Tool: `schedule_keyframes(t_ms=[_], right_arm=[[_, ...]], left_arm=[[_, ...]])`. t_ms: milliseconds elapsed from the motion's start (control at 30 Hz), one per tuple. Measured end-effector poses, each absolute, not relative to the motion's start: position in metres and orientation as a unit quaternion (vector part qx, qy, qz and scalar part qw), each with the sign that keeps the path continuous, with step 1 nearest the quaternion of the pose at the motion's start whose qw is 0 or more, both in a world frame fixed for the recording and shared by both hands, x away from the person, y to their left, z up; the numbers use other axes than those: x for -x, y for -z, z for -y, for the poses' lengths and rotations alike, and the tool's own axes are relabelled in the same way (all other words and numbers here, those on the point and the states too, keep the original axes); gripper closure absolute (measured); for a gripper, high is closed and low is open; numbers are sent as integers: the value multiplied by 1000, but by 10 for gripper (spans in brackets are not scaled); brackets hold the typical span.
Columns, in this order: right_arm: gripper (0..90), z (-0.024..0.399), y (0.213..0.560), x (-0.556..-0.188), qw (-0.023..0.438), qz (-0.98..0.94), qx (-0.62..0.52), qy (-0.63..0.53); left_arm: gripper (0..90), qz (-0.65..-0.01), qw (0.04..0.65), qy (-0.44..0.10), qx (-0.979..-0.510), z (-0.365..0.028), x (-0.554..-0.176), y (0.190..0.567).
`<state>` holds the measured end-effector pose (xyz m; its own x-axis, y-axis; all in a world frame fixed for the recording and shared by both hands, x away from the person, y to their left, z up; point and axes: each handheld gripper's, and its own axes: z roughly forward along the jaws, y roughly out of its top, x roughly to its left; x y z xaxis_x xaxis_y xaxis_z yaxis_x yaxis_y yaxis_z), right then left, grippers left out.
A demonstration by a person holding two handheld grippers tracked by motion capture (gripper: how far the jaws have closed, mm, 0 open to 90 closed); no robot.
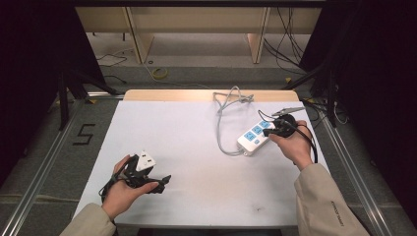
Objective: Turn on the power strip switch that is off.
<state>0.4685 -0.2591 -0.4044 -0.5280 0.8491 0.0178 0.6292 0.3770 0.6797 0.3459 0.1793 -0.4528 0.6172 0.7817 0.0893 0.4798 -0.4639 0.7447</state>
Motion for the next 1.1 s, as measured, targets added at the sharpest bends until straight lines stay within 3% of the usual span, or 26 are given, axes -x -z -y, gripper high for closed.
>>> schedule_keyframes(t_ms=[1100], right_arm=[[900, 253, 410, -487, 156, -821, -457, -305]], left_arm=[[124, -379, 349, -214, -830, -179, -347, 453]])
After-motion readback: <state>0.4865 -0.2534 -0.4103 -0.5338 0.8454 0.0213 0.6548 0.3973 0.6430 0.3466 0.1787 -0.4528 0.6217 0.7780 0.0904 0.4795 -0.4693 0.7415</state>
